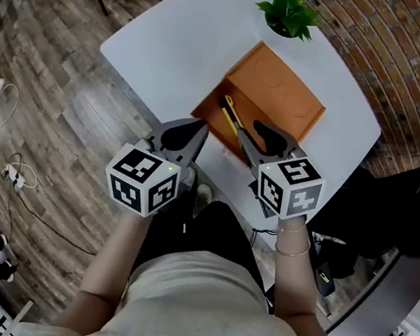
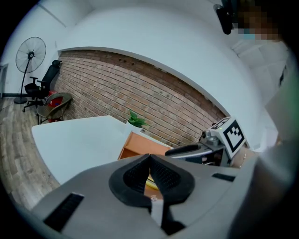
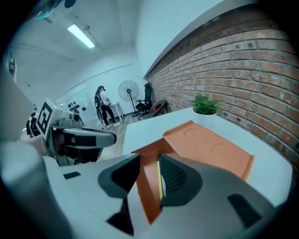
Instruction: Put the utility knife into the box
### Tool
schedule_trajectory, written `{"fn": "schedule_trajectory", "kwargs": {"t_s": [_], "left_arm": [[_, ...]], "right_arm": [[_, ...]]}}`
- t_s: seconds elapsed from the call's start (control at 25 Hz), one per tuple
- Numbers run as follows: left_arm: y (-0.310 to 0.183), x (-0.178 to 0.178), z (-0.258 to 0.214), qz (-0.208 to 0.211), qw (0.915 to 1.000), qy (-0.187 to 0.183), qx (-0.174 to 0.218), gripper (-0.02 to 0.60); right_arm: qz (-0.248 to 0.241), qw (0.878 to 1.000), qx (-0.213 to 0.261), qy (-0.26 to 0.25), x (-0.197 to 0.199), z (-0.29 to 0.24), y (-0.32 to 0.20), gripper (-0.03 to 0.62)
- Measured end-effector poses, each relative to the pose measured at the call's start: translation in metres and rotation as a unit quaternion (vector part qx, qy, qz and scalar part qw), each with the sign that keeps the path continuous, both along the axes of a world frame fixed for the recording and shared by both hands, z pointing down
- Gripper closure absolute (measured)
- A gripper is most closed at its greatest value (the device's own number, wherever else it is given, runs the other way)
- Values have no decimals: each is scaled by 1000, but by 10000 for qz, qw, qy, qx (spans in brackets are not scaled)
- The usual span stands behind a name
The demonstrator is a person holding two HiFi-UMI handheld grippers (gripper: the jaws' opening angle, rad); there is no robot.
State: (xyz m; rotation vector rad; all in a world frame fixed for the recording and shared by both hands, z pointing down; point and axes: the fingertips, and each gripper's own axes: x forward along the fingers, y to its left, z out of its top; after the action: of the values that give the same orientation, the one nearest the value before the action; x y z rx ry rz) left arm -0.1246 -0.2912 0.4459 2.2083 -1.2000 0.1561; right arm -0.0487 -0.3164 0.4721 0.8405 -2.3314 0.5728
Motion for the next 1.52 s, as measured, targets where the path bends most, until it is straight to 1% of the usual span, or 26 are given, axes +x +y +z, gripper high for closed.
{"fn": "schedule_trajectory", "kwargs": {"t_s": [0.08, 0.16, 0.24, 0.4, 0.52, 0.76, 0.88, 0.96, 1.08, 1.16, 1.28, 1.4, 1.52], "left_arm": [[0, 3, -8, 29, 9999, -57, 81, 574], [1, 8, -16, 62, 9998, -89, 162, 575], [4, 14, -24, 122, 9996, -106, 248, 574], [11, 32, -38, 342, 9984, -171, 417, 575], [14, 40, -46, 435, 9975, -227, 505, 575], [7, 43, -61, 499, 9955, -344, 729, 575], [10, 49, -68, 570, 9944, -358, 814, 575], [14, 54, -73, 618, 9938, -342, 859, 575], [13, 60, -77, 697, 9927, -374, 911, 575], [10, 63, -76, 728, 9917, -518, 926, 575], [8, 66, -72, 743, 9906, -708, 907, 575], [6, 64, -73, 670, 9912, -662, 928, 575], [6, 62, -73, 561, 9924, -545, 947, 575]], "right_arm": [[66, 9996, 202, -201, 1, -17, 0, 459], [75, 9987, 426, -272, 2, -31, 1, 486], [84, 9978, 543, -361, 3, -40, 5, 500], [115, 9949, 782, -631, 2, -62, 15, 500], [174, 9914, 1019, -802, 5, -78, 18, 522], [251, 9840, 1367, -1116, 16, -101, 21, 577], [330, 9768, 1570, -1417, 20, -118, 29, 594], [354, 9727, 1638, -1606, 21, -129, 35, 594], [400, 9723, 1613, -1643, 23, -133, 37, 595], [478, 9723, 1574, -1658, 27, -131, 34, 595], [611, 9684, 1661, -1758, 32, -134, 33, 595], [675, 9643, 1781, -1839, 35, -136, 32, 595], [751, 9646, 1796, -1779, 38, -133, 33, 595]]}}
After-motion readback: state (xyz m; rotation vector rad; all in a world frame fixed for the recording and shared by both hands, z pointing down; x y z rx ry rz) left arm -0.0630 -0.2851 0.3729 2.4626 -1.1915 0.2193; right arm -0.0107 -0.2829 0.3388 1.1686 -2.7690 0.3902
